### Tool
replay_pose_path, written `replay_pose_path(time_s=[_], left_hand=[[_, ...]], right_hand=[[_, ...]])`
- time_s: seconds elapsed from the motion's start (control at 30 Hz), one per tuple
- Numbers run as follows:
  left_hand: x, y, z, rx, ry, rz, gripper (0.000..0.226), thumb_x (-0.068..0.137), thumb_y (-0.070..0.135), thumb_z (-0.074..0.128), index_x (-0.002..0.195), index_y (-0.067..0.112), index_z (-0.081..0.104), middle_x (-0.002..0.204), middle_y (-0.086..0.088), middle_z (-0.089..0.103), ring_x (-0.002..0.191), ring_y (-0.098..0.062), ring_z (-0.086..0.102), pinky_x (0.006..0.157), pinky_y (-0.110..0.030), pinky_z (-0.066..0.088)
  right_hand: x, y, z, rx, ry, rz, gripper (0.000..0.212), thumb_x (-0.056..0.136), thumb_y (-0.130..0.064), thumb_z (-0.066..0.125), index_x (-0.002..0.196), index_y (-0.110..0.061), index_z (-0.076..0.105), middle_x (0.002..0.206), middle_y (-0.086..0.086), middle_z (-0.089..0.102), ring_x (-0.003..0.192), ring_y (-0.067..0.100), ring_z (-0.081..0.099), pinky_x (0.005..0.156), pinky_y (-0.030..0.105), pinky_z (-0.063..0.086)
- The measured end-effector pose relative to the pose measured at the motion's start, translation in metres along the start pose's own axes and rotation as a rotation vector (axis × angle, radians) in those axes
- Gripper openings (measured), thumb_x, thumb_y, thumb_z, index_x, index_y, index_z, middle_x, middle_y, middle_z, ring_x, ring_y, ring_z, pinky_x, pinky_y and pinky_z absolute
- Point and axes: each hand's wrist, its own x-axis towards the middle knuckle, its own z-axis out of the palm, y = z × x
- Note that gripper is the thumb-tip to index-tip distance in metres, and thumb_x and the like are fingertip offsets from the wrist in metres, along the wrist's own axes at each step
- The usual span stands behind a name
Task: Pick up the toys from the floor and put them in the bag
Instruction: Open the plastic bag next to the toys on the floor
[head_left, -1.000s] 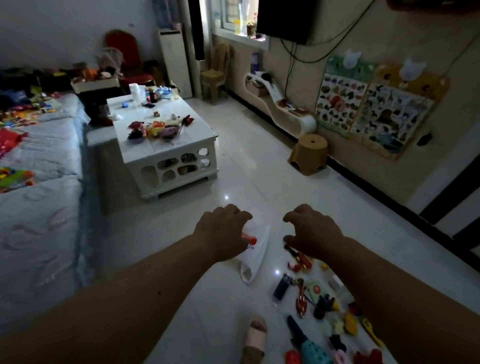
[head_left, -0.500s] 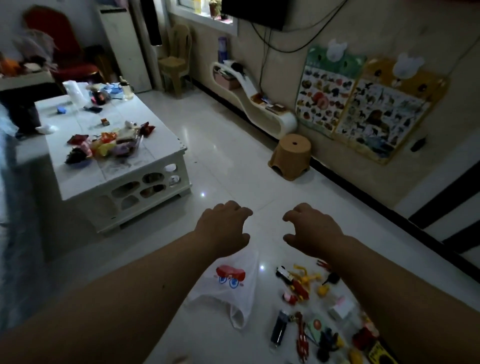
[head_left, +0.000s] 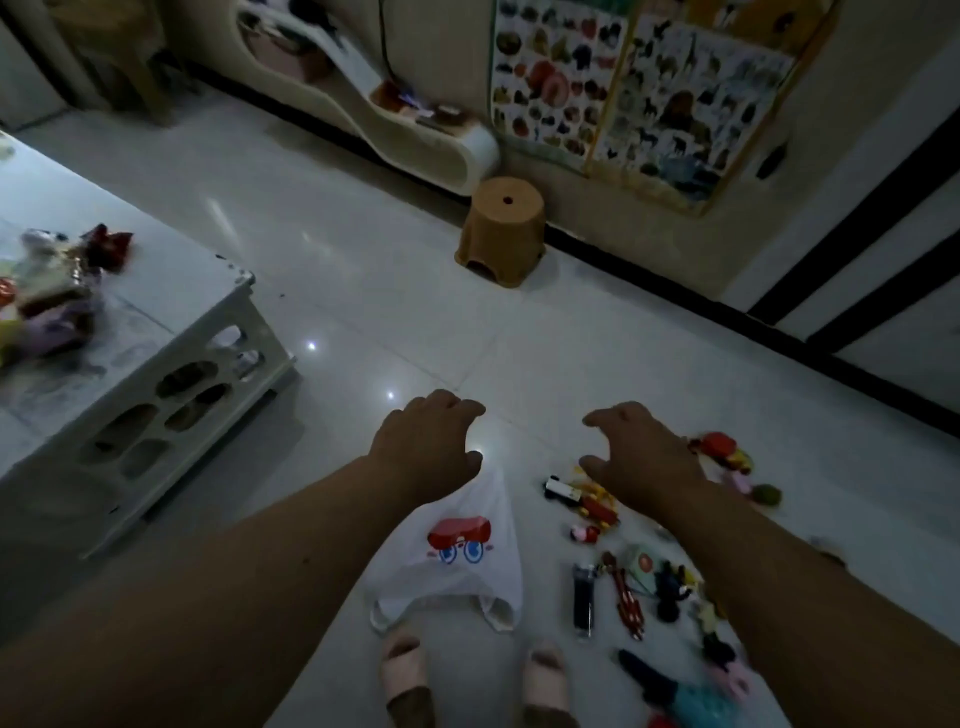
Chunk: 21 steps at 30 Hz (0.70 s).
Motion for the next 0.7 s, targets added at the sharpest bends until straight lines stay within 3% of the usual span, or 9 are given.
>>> replay_pose_path(time_s=[0.23,0.53,0.63,0.7], left_hand=[[0.041,-0.056,0.101,-0.056,-0.165,-0.093,0.065,0.082,0.047,0.057,0.141,0.029,0.037,0.141,-0.003,0.043,0.124,-0.024,0.046,0.101,-0.040,0.042],[0.130,-0.139,0.321,-0.083,-0.317,-0.212,0.065,0.084,0.052,0.053,0.142,0.028,0.036,0.145,-0.005,0.040,0.128,-0.026,0.042,0.105,-0.042,0.039],[0.156,-0.166,0.402,-0.097,-0.341,-0.274,0.067,0.083,0.051,0.055,0.143,0.030,0.035,0.150,-0.006,0.032,0.135,-0.028,0.034,0.109,-0.042,0.035],[0.168,-0.183,0.452,-0.093,-0.342,-0.331,0.072,0.082,0.052,0.057,0.145,0.034,0.027,0.157,-0.009,0.015,0.141,-0.032,0.021,0.112,-0.045,0.028]], right_hand=[[0.059,0.015,0.110,0.081,-0.134,0.075,0.061,0.088,-0.039,0.057,0.143,-0.026,0.034,0.143,0.005,0.037,0.126,0.023,0.044,0.095,0.031,0.041],[0.193,0.032,0.361,0.086,-0.325,0.013,0.061,0.087,-0.039,0.056,0.142,-0.027,0.034,0.143,0.007,0.037,0.127,0.024,0.044,0.099,0.037,0.043],[0.228,0.051,0.452,0.124,-0.390,0.058,0.061,0.088,-0.039,0.056,0.143,-0.026,0.033,0.142,0.008,0.037,0.126,0.025,0.044,0.100,0.037,0.042],[0.246,0.065,0.507,0.197,-0.422,0.134,0.064,0.088,-0.037,0.057,0.144,-0.024,0.030,0.143,0.010,0.035,0.128,0.026,0.042,0.103,0.035,0.040]])
